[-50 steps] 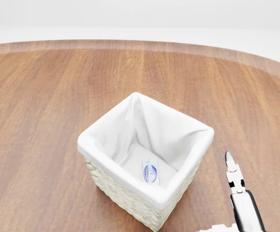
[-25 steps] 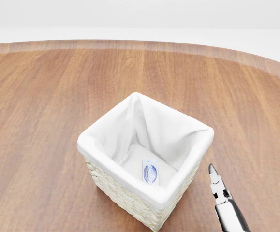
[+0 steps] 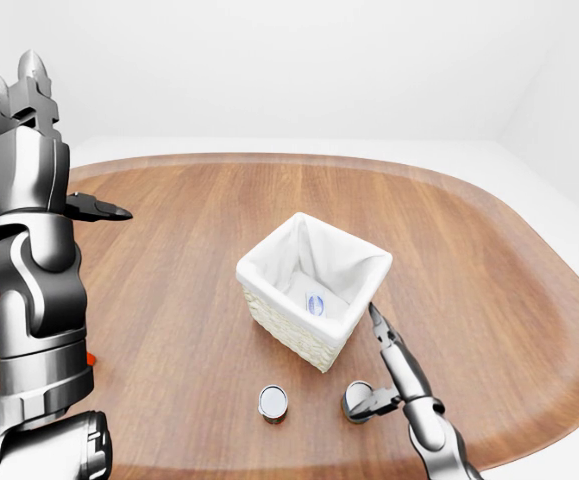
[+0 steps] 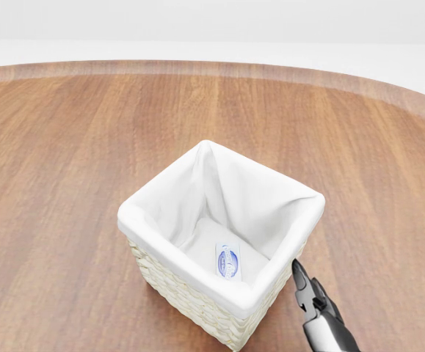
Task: Pick up the alphabet soup and the cream cheese box, and put them in the basket.
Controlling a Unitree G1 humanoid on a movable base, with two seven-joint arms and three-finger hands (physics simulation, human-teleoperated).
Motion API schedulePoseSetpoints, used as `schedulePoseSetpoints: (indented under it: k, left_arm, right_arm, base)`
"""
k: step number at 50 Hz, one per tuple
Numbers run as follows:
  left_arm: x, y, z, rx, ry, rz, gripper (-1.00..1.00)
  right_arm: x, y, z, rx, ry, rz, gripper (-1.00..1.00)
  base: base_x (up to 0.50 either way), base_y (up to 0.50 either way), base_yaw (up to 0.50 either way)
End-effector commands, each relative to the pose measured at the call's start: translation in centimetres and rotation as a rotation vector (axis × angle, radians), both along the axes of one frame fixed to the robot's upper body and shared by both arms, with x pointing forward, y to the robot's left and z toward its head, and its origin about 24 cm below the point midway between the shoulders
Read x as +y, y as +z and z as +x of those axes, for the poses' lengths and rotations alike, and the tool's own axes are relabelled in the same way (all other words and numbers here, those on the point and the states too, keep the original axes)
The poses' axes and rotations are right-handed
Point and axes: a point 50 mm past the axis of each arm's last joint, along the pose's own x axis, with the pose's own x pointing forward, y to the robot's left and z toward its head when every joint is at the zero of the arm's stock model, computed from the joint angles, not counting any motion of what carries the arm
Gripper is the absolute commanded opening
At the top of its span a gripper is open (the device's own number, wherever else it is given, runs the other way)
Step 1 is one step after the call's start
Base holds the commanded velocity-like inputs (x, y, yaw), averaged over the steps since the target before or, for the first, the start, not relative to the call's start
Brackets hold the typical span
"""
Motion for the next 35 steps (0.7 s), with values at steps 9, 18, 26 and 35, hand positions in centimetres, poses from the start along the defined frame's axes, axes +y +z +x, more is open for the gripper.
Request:
schedulePoseSetpoints:
  k: [9, 18, 26, 35]
  left_arm:
    - [0.2, -0.4, 0.2, 0.005, 0.006, -0.014, 1.00]
    - [0.0, -0.1, 0.2, 0.007, 0.001, -0.003, 1.00]
    - [0.1, -0.2, 0.2, 0.007, 0.003, -0.007, 1.00]
    - [0.1, -0.2, 0.2, 0.006, 0.002, -0.007, 1.00]
  right_arm:
    - [0.5, -1.1, -0.4, 0.042, 0.043, -0.071, 1.00]
    - [0.5, -1.3, -0.6, 0.051, 0.044, -0.079, 1.00]
    - [0.7, -2.1, -0.5, 0.073, 0.049, -0.090, 1.00]
    - [0.8, -2.7, -0.5, 0.090, 0.052, -0.110, 1.00]
  base:
    - [0.00, 0.00, 0.00]
    - [0.00, 0.00, 0.00]
    - [0.00, 0.00, 0.00]
    - [0.00, 0.00, 0.00]
